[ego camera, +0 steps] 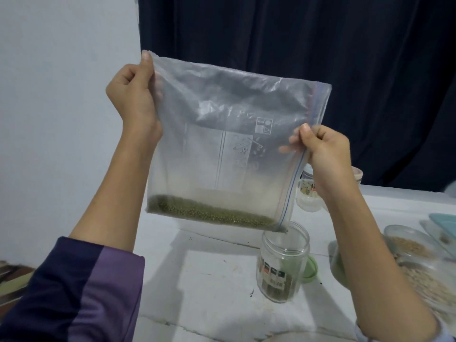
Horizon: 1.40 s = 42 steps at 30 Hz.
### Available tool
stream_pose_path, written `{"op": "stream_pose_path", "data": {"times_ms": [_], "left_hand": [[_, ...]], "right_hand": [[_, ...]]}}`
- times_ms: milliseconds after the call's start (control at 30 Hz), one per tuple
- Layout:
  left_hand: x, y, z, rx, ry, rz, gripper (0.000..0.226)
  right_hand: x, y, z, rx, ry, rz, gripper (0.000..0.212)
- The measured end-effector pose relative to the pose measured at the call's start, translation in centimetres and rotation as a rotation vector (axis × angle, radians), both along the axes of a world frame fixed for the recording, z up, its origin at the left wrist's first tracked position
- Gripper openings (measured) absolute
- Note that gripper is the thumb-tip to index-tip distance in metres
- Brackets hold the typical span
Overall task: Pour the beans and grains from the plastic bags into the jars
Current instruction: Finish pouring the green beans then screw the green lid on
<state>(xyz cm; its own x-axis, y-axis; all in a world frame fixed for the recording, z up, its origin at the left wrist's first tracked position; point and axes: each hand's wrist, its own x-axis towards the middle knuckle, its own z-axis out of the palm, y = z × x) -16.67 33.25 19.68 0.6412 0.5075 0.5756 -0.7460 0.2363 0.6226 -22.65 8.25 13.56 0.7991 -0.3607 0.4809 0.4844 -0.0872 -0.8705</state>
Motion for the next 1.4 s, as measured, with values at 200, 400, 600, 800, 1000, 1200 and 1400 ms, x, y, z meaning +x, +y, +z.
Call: {"op": "stream_pose_path", "data": {"times_ms": [200, 400, 600, 800, 1000, 1200, 1400], "left_hand": [[-0.3, 0.0, 0.1, 0.016, -0.006, 0.003, 0.048], [-1.0, -0.6, 0.2, -0.018, 0.014, 0.065, 0.053], [-1.3, -1.2, 0.1, -0.003, 0.051, 0.097, 0.055], [-1.0, -1.4, 0.4, 0.021, 0.053, 0.105, 0.055], [-0.8, -1.6, 0.5, 0.017, 0.052, 0.095, 0.057], [-1.0, -1.9, 0.4, 0.033, 0.068, 0.092, 0.057], [-1.0, -2.0, 0.5, 0.039, 0.063, 0.080, 0.056]], "right_hand": [[0.1, 0.4, -0.1, 0.004, -0.019, 0.007, 0.020], [-0.4, 0.4, -0.1, 0.015, -0.037, 0.032, 0.019], [-0.4, 0.6, -0.1, 0.011, -0.021, 0.026, 0.019], [-0.3, 0.3, 0.0, 0.020, -0.002, 0.013, 0.018], [-0.5, 0.1, -0.1, -0.006, 0.004, 0.003, 0.019], [-0.5, -0.3, -0.3, -0.038, 0.012, -0.033, 0.019], [-0.4, -0.2, -0.5, -0.025, 0.006, -0.040, 0.020]]}}
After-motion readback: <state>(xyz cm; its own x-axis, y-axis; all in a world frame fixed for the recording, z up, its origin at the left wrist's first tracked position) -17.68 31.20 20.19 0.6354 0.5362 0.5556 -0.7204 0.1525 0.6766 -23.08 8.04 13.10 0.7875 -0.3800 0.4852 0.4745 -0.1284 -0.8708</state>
